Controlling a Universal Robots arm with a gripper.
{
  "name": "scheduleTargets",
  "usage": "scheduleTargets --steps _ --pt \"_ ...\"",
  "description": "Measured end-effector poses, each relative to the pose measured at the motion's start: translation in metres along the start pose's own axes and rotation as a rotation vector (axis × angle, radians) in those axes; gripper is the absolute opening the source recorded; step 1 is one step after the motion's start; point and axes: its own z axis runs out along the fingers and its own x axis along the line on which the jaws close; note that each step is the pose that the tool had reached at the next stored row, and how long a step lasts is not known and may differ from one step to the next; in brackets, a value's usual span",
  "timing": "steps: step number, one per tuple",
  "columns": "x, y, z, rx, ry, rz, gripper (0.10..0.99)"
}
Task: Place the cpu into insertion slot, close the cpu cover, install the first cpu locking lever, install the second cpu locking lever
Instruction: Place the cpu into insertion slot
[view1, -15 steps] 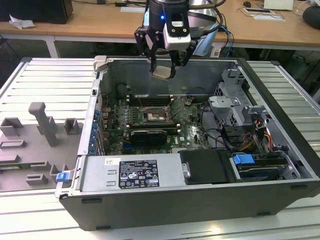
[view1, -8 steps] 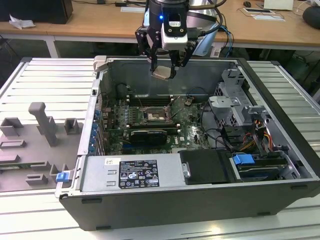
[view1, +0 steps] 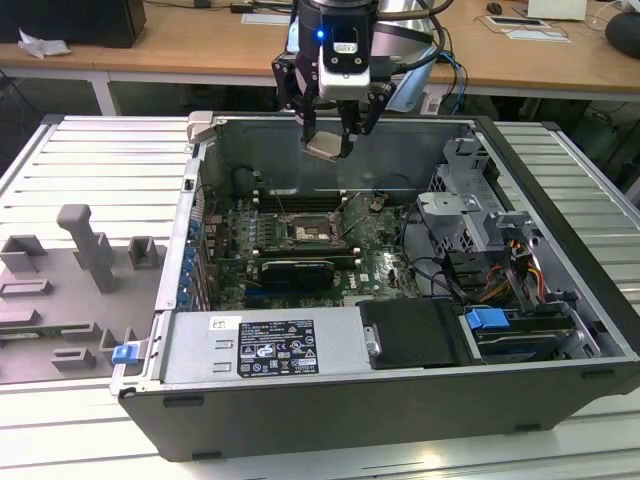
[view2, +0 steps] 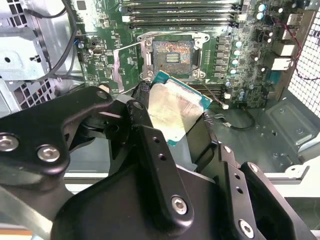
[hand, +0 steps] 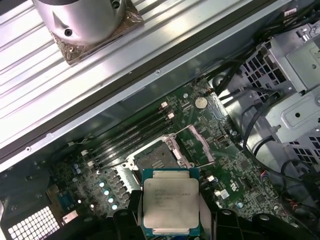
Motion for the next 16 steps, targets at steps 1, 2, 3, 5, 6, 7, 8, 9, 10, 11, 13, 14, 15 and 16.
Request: scheduleTargets --steps 1,2,3,5,6,7,8,9,10,11,13,14,15,16 --pt "0.0 0.0 0.0 0.0 -0.0005 0.005 0.541" --pt "0.0 0.0 0.0 0.0 -0.0012 0.013 0.541" --pt "0.0 0.0 0.0 0.0 -0.0017 0.018 0.541" --pt "0.0 0.0 0.0002 -0.001 -0.0026 0.029 0.541" --pt "0.0 0.0 0.0001 -0.001 -0.0031 0.034 0.541" --pt "0.0 0.0 0.0002 -0.001 -0.0034 0.037 0.541" --pt "0.0 0.0 0.0002 -0.001 -0.0039 0.043 0.541" --pt "0.0 0.0 0.0003 -0.001 -0.0043 0.048 0.541" --pt "0.0 0.0 0.0003 -0.001 -0.0046 0.051 0.541" --pt "0.0 0.0 0.0003 -0.001 -0.005 0.055 0.541" --pt "0.0 0.0 0.0003 -0.001 -0.0056 0.063 0.541" --pt "0.0 0.0 0.0003 -0.001 -0.0059 0.066 0.541" --pt "0.0 0.0 0.0004 -0.001 -0.0064 0.071 0.541" --pt "0.0 0.0 0.0004 -0.002 -0.0067 0.075 0.541"
